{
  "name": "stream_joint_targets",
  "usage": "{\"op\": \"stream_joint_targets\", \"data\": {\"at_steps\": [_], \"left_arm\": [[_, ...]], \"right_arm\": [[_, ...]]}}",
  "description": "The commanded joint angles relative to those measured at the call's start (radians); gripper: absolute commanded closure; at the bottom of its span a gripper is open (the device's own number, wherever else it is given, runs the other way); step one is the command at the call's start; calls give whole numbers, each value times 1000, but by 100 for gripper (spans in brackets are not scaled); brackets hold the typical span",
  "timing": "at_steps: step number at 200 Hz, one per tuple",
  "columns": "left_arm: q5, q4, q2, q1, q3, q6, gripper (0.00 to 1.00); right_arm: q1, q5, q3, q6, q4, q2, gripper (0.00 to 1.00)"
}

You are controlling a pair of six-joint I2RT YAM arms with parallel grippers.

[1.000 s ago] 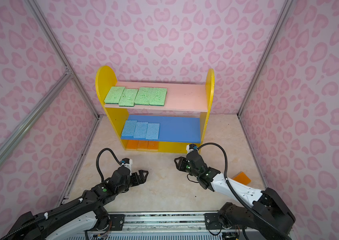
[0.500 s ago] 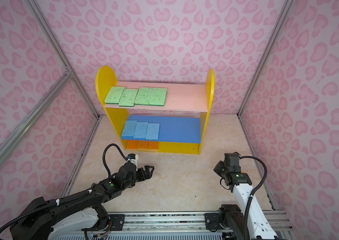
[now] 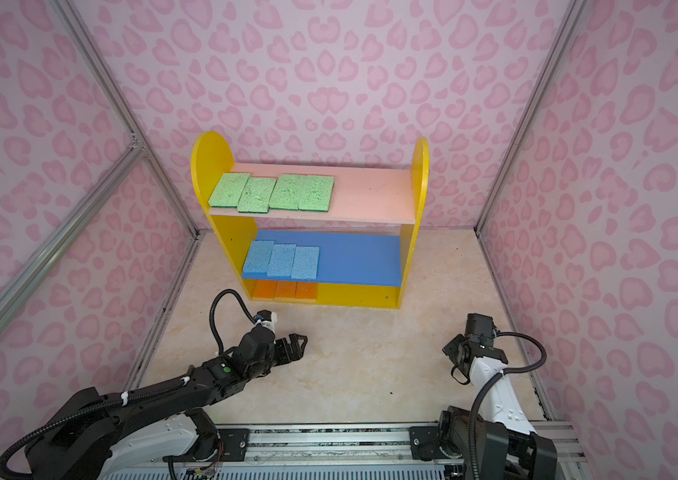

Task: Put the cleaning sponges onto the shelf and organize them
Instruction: 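Open the right gripper and withdraw it from the shelf, then move the right gripper to another orange sponge on the table and grasp it, then carry the orange sponge with the right gripper toward the left gripper and set it down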

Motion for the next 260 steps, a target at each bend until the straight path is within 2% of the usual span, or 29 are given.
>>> {"op": "stream_joint_targets", "data": {"at_steps": [1, 34, 59, 75, 89, 115, 155, 181, 207, 237, 260], "left_arm": [[33, 74, 20, 4, -2, -11, 3], [55, 89, 35, 14, -5, -20, 3], [54, 83, 22, 21, -8, -18, 4], [51, 75, 11, 27, -10, -16, 3], [51, 67, 1, 32, -10, -16, 3], [52, 55, -14, 41, -8, -16, 3], [107, 69, -27, 86, -26, -47, 4], [121, 56, -49, 112, -39, -56, 4], [118, 21, -104, 132, -53, -56, 4], [119, -59, -191, 154, -79, -53, 4], [131, -131, -279, 183, -110, -61, 4]], "right_arm": [[-7, 23, -4, -17, 22, 68, 47], [-16, -44, 10, -38, 42, 175, 57], [-19, -75, -7, -33, 67, 159, 85], [-20, -85, -7, -36, 59, 134, 95], [-19, -107, 2, -47, 42, 113, 100], [24, -172, 24, -69, 17, 40, 100], [266, -196, 53, 15, -1, -47, 100], [488, -154, 37, 138, 38, -90, 100], [743, -70, 8, 294, 162, -111, 100], [1014, 4, 72, 369, 332, 66, 100], [1144, -6, 158, 377, 509, 261, 95]]}}
